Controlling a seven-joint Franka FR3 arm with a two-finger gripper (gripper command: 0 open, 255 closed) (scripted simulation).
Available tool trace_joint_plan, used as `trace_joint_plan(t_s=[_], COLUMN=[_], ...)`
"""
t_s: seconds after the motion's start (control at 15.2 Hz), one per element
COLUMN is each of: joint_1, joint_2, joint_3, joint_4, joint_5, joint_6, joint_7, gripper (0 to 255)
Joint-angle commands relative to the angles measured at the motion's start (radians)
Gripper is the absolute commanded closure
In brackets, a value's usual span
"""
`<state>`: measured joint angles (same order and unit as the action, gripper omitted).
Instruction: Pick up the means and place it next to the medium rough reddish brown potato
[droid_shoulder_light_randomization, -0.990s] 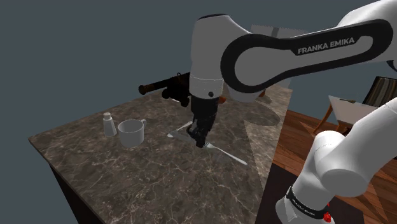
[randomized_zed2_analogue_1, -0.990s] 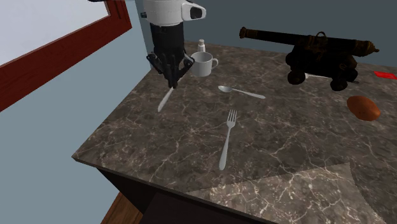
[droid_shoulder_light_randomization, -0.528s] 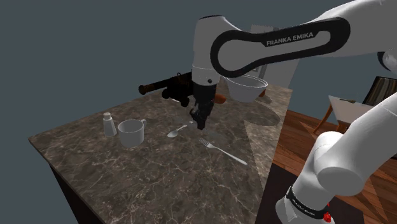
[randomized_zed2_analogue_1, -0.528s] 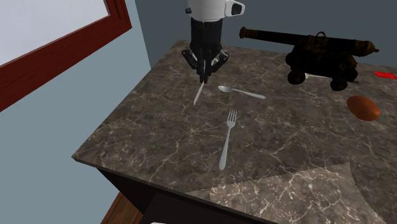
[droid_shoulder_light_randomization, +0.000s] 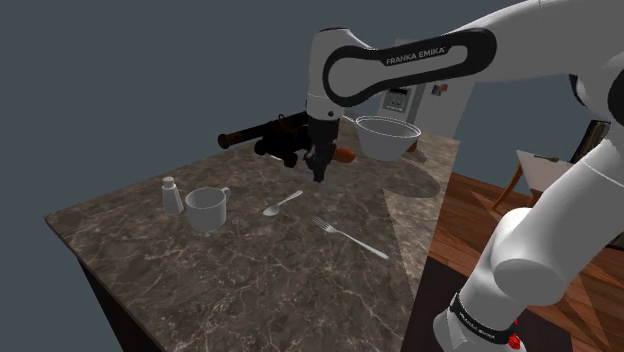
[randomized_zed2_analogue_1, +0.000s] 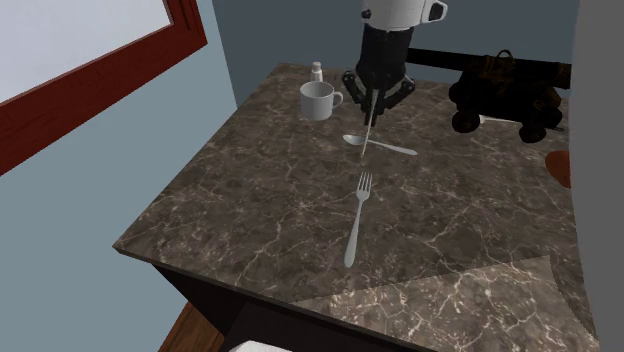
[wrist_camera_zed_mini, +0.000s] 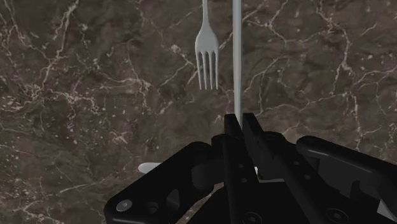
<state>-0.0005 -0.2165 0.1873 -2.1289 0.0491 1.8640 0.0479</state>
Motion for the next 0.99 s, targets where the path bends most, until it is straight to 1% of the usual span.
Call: trace_joint_plan(t_s=[0.0,0.46,0.92], joint_1=[-0.02,-0.086,-0.148], joint_2=[0.038,0.187,0.371], joint_3=[-0.024,-0.099,-0.157], joint_4=[0.042,0.207,0.438], joint_5=[-0.015,-0.05,-0.063], joint_6=[-0.005,-0.023,-0.07], joint_7=[-0.039,-0.165,-0.282], gripper=[255,255,255])
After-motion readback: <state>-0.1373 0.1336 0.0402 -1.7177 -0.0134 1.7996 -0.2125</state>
